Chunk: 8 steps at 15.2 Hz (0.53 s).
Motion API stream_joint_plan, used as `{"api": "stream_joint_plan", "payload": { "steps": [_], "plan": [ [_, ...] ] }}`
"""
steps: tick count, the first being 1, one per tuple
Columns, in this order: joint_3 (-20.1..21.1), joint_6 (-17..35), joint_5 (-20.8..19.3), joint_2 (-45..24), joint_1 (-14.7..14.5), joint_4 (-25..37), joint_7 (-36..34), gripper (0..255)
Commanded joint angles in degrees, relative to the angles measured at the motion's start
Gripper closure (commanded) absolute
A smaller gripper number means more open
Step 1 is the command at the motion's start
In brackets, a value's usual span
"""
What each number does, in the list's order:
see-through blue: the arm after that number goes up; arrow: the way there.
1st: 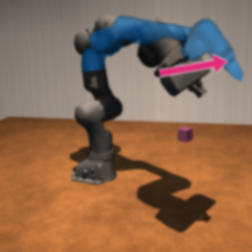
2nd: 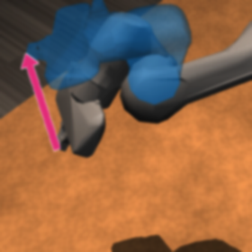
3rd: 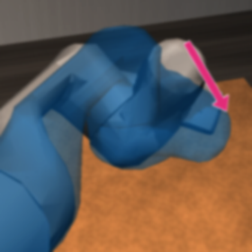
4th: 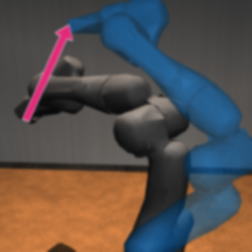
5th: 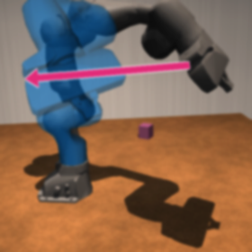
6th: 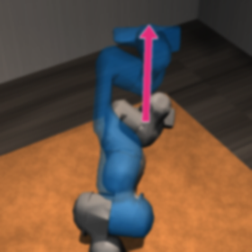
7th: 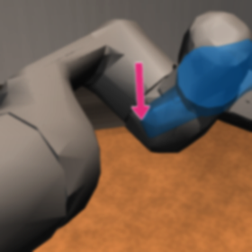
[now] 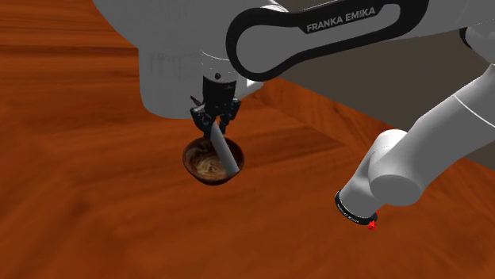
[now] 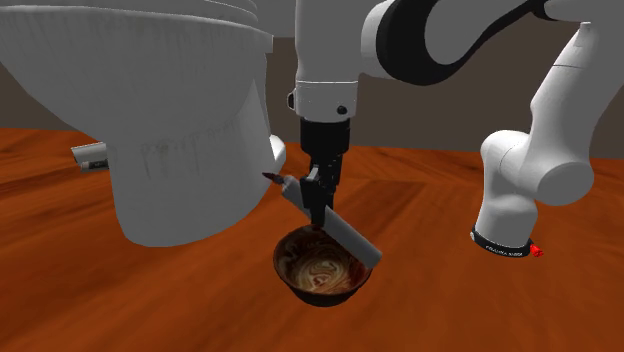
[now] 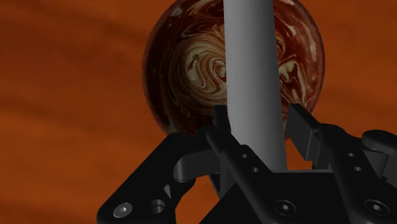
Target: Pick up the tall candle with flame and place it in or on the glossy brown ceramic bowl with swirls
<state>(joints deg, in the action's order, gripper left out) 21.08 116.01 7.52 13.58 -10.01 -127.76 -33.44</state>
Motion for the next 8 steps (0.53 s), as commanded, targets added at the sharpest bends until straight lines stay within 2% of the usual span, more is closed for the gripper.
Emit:
{"api": "stream_joint_plan", "payload": {
  "steps": [1, 8],
  "plan": [
    [0.28, 1.19, -0.09, -0.59, -0.08, -0.57, -0.34, 255],
    [0.82, 6.79, -0.44, -2.67, -0.11, -4.17, -0.60, 255]
  ]
}}
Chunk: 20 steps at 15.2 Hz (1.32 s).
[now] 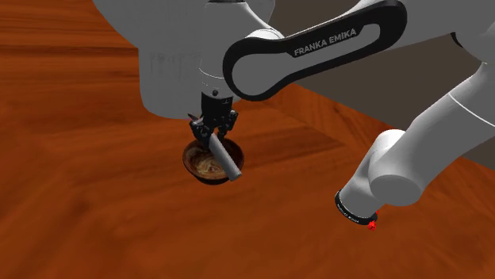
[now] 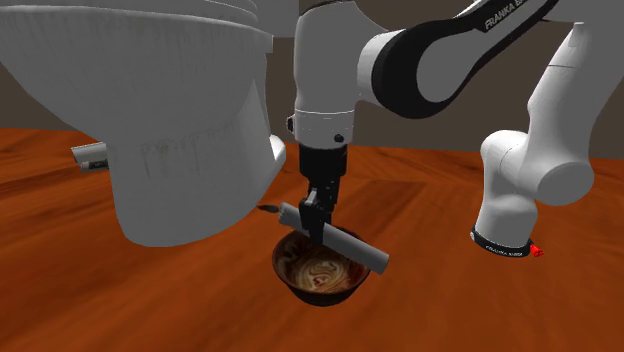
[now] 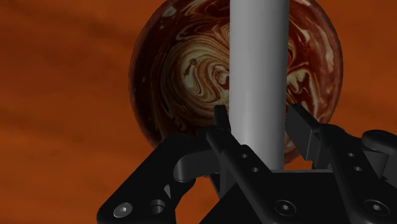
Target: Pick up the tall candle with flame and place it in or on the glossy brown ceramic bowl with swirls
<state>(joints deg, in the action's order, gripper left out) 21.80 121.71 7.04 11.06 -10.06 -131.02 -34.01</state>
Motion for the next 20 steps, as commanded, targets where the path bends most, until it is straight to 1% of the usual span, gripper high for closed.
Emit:
{"api": "stream_joint_plan", "payload": {
  "steps": [1, 4, 12, 13, 18, 20],
  "plan": [
    [0.18, 1.89, -0.05, -0.50, -0.06, -1.38, -0.09, 255],
    [0.44, 4.63, -0.37, -1.80, -0.04, -2.87, -0.32, 255],
    [0.44, 4.63, -0.37, -1.80, -0.04, -2.87, -0.32, 255],
    [0.44, 4.63, -0.37, -1.80, -0.04, -2.87, -0.32, 0],
    [0.44, 4.63, -0.37, -1.80, -0.04, -2.87, -0.32, 0],
    [0.00, 0.58, 0.11, 0.17, -0.01, -0.72, 0.13, 0]
  ]
}}
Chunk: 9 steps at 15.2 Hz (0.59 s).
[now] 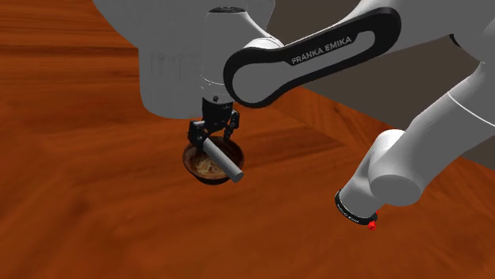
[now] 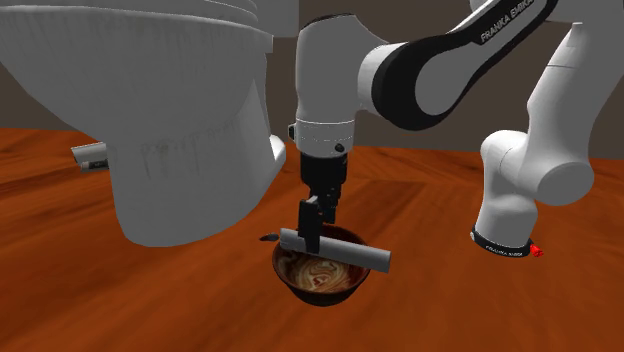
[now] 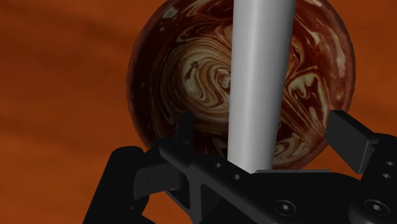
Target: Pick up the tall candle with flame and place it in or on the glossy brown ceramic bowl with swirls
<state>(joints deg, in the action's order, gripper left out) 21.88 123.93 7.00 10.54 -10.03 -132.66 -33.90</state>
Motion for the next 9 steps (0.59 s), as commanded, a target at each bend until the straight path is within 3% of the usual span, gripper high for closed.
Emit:
{"api": "stream_joint_plan", "payload": {
  "steps": [1, 9],
  "plan": [
    [-0.31, -3.65, 0.32, 1.54, -0.01, 2.10, 0.19, 0],
    [-0.49, -5.23, 0.42, 2.15, 0.00, 3.09, 0.30, 0]
  ]
}}
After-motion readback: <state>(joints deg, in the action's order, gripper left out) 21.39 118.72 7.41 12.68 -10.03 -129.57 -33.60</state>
